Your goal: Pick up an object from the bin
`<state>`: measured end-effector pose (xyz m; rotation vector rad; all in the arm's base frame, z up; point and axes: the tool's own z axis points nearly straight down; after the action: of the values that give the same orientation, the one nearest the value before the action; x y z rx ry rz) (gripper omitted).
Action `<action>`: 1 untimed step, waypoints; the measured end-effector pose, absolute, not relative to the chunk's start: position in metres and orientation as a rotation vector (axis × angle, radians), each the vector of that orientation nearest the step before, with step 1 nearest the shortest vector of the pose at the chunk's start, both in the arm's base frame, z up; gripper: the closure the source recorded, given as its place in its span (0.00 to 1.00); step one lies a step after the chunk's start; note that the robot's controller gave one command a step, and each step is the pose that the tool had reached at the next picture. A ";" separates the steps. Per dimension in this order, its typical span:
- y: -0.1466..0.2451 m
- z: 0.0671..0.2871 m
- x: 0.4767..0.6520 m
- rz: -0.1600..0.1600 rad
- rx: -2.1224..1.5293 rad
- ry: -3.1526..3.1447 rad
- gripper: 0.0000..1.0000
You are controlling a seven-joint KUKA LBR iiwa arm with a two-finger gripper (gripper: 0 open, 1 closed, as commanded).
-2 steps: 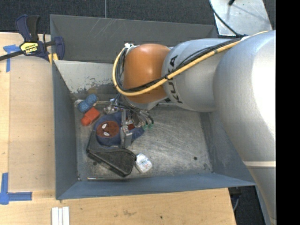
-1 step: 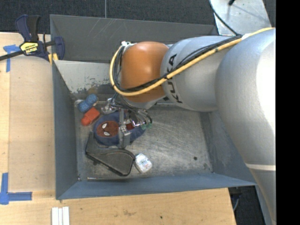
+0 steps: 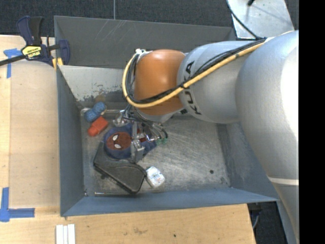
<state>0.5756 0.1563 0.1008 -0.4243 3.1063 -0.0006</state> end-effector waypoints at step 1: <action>0.143 0.077 0.575 0.002 -0.368 3.098 0.00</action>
Offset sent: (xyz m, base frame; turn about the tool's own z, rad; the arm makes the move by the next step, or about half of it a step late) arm -0.0086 -0.0130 -0.0308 0.0332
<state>0.5745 0.1428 0.0774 -0.3680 3.0978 0.0022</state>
